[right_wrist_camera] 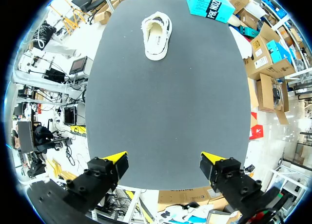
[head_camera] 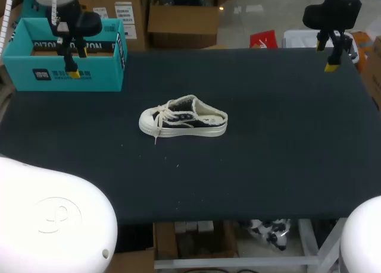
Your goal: Open the shoe tongue, take the insole out of the shoe, put the insole back into the shoe, and pack the shoe into the shoebox
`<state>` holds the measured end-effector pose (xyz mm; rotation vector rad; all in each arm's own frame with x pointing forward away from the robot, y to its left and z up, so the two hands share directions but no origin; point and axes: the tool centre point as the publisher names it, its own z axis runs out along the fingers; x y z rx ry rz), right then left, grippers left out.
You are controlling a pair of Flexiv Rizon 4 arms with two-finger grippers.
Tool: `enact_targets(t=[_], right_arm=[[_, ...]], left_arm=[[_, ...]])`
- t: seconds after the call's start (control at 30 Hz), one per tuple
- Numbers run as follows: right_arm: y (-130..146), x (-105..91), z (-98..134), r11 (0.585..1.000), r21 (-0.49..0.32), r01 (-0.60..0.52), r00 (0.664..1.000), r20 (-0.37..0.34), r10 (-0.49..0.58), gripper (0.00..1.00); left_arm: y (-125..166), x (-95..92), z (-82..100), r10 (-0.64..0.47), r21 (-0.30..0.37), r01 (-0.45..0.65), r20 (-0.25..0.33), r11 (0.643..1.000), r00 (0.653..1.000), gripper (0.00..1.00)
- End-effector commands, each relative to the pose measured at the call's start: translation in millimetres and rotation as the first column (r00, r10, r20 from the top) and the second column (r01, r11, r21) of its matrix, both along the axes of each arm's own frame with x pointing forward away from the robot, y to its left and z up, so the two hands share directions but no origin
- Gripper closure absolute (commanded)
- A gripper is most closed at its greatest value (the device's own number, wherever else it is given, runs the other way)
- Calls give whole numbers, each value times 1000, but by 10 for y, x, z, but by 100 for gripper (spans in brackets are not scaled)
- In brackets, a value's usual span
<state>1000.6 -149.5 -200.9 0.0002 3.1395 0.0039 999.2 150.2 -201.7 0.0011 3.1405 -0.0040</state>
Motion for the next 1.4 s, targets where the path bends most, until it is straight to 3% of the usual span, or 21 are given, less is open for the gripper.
enact_targets(t=[0.03,0.93,1.13,1.33,1.4], right_arm=[[0,-1,6,1000,-2,0,1000,-2,0,0],[0,-1,6,1000,-2,0,1000,-2,0,0],[228,-15,-119,995,82,56,998,-42,-53,0],[561,-136,-360,971,228,71,996,-62,-58,0],[695,-184,-413,959,274,68,997,-60,-54,0]], left_arm=[[-1,0,5,0,1,0,-2,1000,1000,0],[-1,0,5,0,1,0,-2,1000,1000,0],[-99,-79,20,135,-19,-136,-46,991,990,0],[-243,-214,-43,283,3,-284,-86,959,955,0],[-277,-260,-38,318,-34,-323,-107,946,942,0]])
